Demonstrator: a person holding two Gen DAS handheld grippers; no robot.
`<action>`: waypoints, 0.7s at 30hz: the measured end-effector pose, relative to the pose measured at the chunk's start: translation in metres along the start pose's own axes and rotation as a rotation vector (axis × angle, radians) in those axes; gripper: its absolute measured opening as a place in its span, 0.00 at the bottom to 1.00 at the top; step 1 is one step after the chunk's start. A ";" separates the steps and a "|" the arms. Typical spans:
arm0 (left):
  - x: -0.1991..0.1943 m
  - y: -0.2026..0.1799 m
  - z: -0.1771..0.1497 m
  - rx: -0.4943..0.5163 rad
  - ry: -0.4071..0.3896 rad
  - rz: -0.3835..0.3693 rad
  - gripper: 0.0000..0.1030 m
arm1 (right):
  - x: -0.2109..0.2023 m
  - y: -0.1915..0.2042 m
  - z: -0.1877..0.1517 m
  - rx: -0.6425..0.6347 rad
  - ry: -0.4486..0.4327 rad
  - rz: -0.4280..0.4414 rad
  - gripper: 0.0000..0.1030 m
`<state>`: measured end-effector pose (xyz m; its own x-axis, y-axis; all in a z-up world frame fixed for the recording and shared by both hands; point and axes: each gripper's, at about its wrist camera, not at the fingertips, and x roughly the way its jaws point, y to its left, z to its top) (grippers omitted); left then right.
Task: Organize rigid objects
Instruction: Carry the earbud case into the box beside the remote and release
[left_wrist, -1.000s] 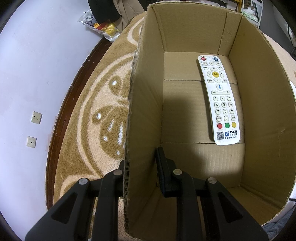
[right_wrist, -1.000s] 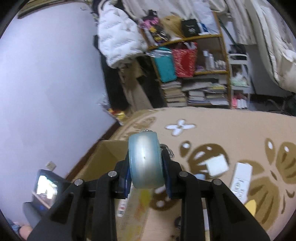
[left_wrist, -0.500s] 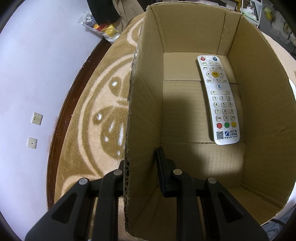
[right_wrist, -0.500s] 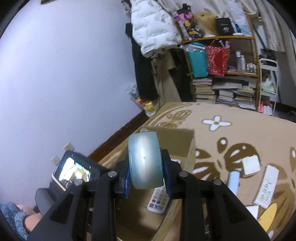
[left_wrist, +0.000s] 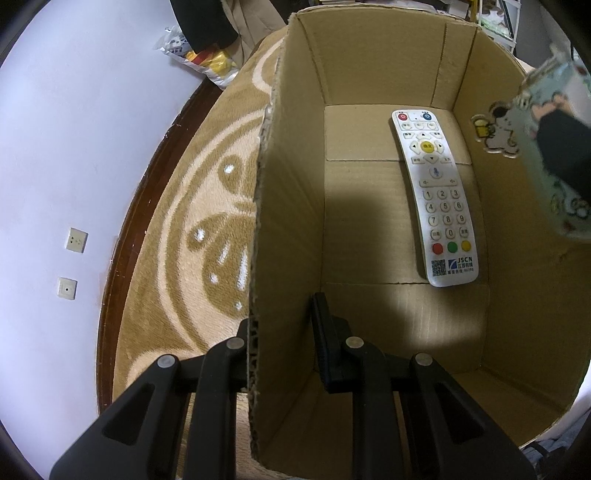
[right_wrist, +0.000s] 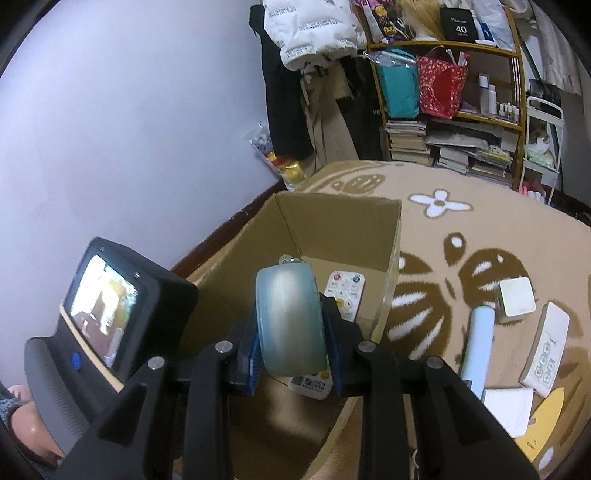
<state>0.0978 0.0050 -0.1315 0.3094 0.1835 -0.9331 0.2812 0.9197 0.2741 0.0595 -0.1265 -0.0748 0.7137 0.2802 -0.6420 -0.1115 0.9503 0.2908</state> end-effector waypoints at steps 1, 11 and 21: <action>0.000 0.000 0.000 -0.001 0.000 -0.001 0.19 | 0.001 0.000 0.000 0.001 0.003 -0.001 0.30; 0.000 -0.002 0.000 0.001 0.001 -0.002 0.19 | 0.010 -0.002 -0.002 0.004 0.034 -0.024 0.30; 0.000 0.002 0.000 -0.002 -0.003 -0.004 0.20 | 0.007 0.002 0.001 -0.026 0.010 -0.035 0.30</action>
<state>0.0978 0.0066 -0.1311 0.3109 0.1785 -0.9335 0.2805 0.9212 0.2695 0.0647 -0.1231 -0.0784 0.7102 0.2483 -0.6588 -0.1048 0.9626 0.2498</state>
